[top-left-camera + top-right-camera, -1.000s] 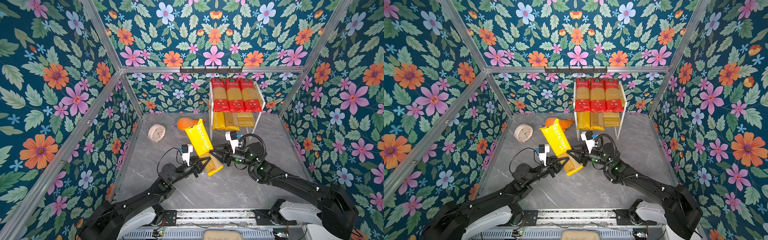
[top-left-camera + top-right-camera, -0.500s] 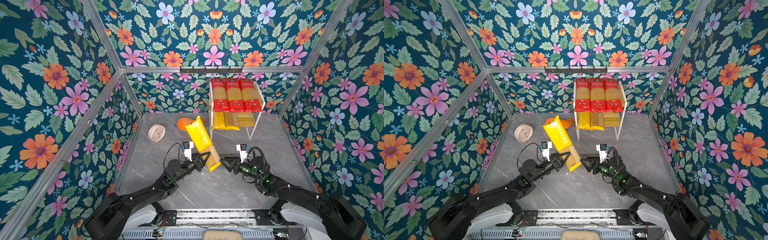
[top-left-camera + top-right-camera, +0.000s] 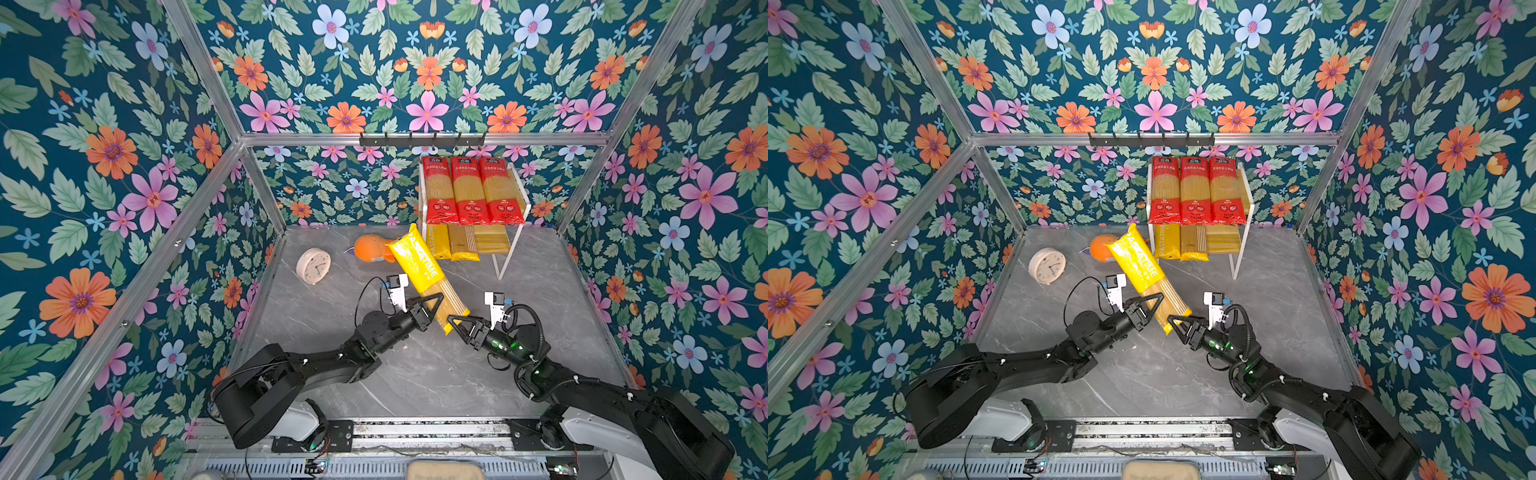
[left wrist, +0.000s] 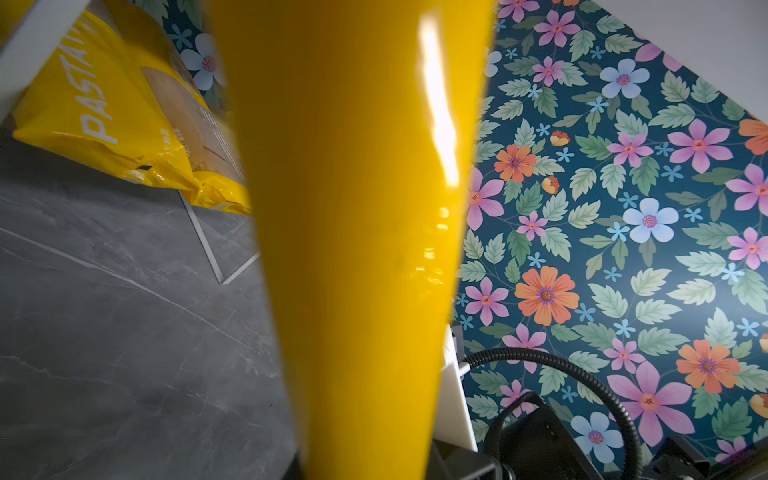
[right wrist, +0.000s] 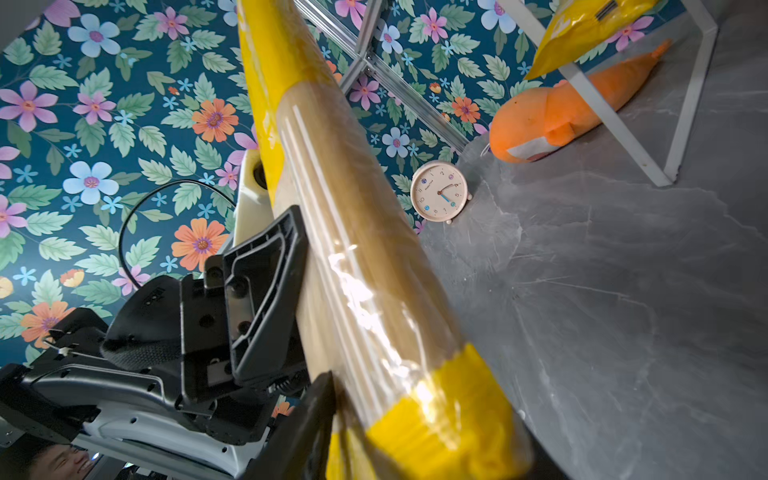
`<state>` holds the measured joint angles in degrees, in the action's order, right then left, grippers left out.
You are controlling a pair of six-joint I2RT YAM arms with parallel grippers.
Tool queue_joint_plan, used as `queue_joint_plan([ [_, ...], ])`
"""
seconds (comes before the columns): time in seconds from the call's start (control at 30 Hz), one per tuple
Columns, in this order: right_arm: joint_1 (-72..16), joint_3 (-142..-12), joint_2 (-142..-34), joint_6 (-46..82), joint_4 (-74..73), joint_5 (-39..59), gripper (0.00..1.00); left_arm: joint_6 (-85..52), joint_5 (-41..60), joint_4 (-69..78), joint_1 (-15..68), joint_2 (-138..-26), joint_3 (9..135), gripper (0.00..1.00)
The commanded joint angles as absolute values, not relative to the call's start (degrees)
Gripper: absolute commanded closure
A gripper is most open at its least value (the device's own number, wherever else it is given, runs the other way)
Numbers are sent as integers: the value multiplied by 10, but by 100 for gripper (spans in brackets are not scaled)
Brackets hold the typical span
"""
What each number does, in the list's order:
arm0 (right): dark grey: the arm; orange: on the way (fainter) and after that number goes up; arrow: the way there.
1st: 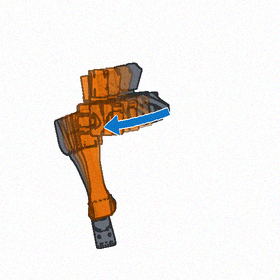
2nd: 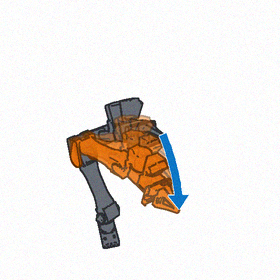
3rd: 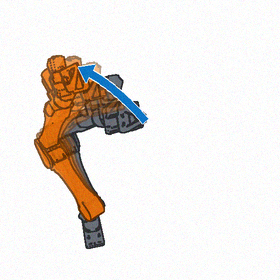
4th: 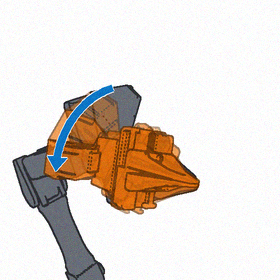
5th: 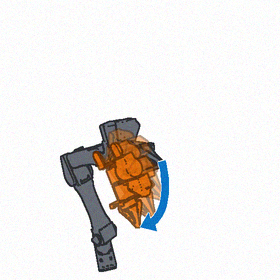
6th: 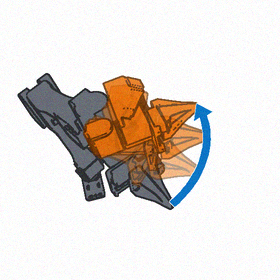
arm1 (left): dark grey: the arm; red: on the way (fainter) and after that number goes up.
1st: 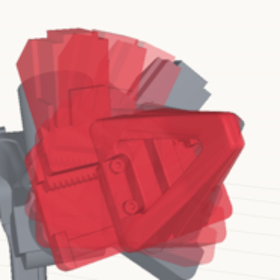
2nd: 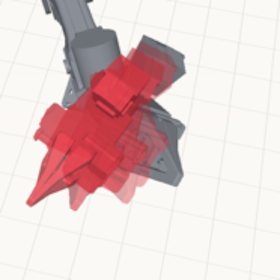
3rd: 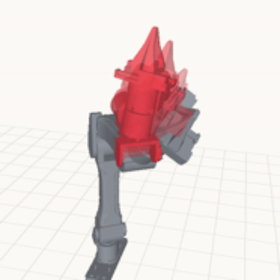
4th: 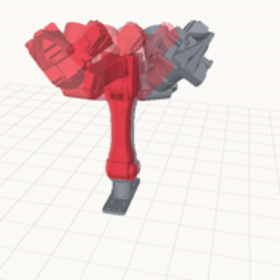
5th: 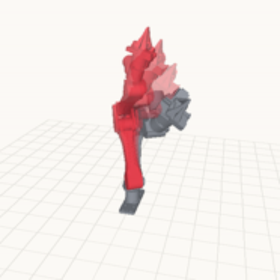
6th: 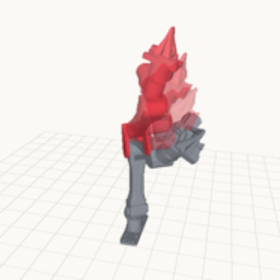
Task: Place and organize the pasta boxes and bags onto the shelf
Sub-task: 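Carry the upright yellow bag toward the shelf with the right gripper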
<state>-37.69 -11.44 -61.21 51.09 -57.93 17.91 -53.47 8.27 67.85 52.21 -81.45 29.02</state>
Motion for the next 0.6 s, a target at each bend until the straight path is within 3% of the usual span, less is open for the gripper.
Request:
queue_joint_plan([
  [0.0, -377, -107, -612, 529, -622, 167, 50, -563, 100, 822, 531, -833, 303, 84],
  [0.13, -377, -98, -610, 535, -645, 151, 56, -594, 102, 854, 538, -871, 313, 83],
  [0.3, -377, -99, -611, 540, -652, 136, 74, -611, 112, 844, 544, -898, 334, 80],
  [0.57, -376, -73, -562, 558, -609, 57, 93, -632, 96, 845, 546, -917, 325, 71],
])
